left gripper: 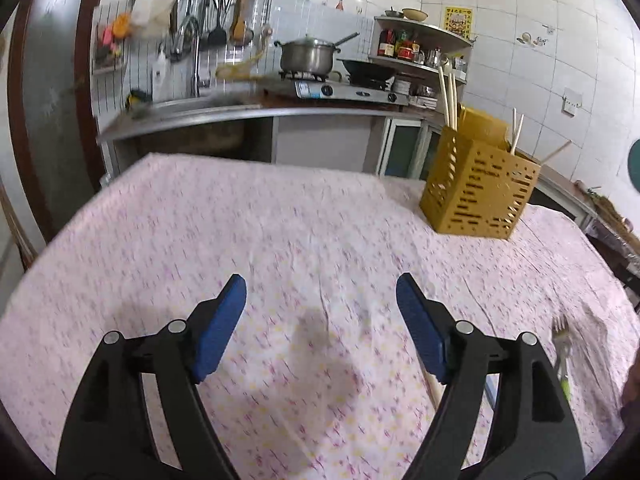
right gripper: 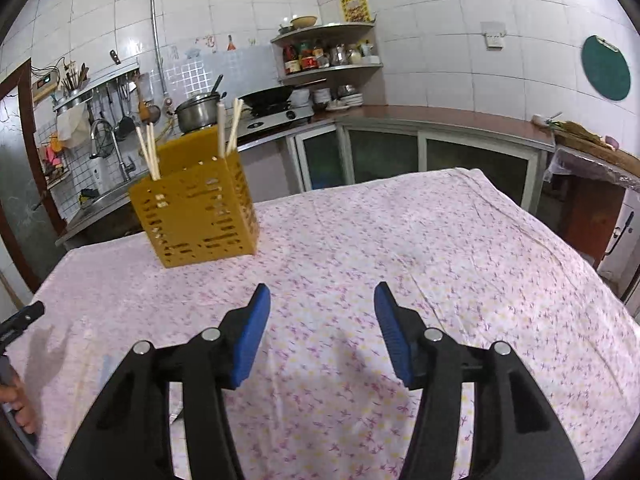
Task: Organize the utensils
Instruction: 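Grasp a wooden chopstick with the left gripper while the right gripper reaches toward the green-handled fork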
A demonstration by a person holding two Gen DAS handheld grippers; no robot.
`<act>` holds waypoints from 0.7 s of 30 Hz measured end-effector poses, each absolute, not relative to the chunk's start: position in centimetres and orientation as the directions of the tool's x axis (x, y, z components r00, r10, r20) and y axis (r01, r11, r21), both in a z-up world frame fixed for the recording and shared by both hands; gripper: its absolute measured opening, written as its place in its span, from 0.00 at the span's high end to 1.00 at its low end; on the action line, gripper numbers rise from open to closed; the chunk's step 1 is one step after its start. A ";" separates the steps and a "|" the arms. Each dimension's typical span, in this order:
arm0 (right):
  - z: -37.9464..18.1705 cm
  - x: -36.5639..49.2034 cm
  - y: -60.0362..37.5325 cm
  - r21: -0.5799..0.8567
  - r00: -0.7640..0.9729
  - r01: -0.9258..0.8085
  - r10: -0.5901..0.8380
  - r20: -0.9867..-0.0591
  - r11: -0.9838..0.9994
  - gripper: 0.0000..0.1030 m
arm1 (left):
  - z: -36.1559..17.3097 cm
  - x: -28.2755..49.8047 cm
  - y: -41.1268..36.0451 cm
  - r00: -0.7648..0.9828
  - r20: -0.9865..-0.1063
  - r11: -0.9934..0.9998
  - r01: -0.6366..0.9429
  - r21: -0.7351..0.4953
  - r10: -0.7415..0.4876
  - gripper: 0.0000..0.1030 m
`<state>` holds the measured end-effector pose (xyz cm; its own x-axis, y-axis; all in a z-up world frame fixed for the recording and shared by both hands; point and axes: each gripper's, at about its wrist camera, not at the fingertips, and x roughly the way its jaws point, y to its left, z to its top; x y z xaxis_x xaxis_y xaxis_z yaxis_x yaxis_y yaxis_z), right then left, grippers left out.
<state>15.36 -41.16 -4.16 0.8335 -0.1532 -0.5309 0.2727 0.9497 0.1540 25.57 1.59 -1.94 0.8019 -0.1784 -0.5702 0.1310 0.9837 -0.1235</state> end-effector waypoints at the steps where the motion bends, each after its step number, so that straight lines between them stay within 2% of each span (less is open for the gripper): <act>1: -4.3 15.3 -41.2 0.164 0.820 0.267 -0.135 -0.556 0.950 0.48 | -2.0 25.5 1.4 0.794 -0.579 0.982 0.139 -0.125 -0.186 0.27; 4: -4.0 15.0 -40.8 0.171 0.840 0.251 -0.127 -0.527 0.953 0.43 | -1.4 24.9 0.6 0.813 -0.555 0.984 0.153 -0.088 -0.176 0.22; 9: -4.6 15.4 -40.7 0.190 0.827 0.253 -0.110 -0.551 0.949 0.43 | -2.4 25.6 -0.5 0.768 -0.605 0.978 0.169 -0.124 -0.210 0.21; 17: -4.9 15.5 -40.3 0.182 0.816 0.248 -0.104 -0.568 0.951 0.43 | -3.1 25.3 -1.7 0.761 -0.622 0.981 0.175 -0.079 -0.186 0.21; 21: -5.4 15.9 -39.9 0.240 0.809 0.209 -0.029 -0.587 0.948 0.43 | -3.4 25.5 -1.9 0.743 -0.640 0.980 0.178 -0.091 -0.195 0.21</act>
